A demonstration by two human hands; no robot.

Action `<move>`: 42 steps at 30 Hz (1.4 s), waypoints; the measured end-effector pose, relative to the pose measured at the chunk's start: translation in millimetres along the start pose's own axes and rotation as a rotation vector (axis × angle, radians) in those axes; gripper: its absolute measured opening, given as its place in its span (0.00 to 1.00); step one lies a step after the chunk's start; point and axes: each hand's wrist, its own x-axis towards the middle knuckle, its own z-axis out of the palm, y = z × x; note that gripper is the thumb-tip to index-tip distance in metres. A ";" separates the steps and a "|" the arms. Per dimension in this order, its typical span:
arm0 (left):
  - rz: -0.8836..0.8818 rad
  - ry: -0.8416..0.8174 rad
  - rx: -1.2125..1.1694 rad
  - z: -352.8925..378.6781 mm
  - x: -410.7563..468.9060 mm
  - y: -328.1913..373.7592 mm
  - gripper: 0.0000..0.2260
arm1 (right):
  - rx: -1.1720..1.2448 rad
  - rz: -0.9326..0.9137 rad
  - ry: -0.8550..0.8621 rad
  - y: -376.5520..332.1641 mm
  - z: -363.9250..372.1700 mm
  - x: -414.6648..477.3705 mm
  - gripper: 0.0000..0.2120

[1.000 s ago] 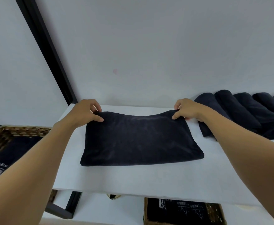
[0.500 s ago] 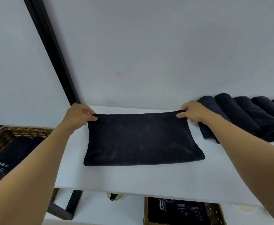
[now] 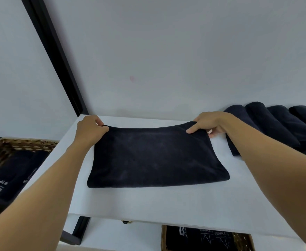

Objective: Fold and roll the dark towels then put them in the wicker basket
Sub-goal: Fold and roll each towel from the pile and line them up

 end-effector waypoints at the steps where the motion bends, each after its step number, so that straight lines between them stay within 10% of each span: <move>1: -0.002 -0.003 -0.007 -0.1 1.0 -0.4 0.05 | -0.002 0.000 -0.020 -2.3 -0.9 -1.4 0.16; 16: 0.004 -0.091 -0.318 -33.6 10.7 21.0 0.09 | 0.140 -0.260 0.246 -9.8 -32.9 -44.0 0.07; 29: 0.380 0.325 -0.711 -171.2 14.6 156.9 0.13 | 0.617 -0.811 0.851 -84.4 -110.9 -157.8 0.05; 42: 0.471 0.356 -0.784 -212.5 -28.5 200.2 0.12 | 0.616 -0.818 0.590 -89.5 -122.3 -248.7 0.10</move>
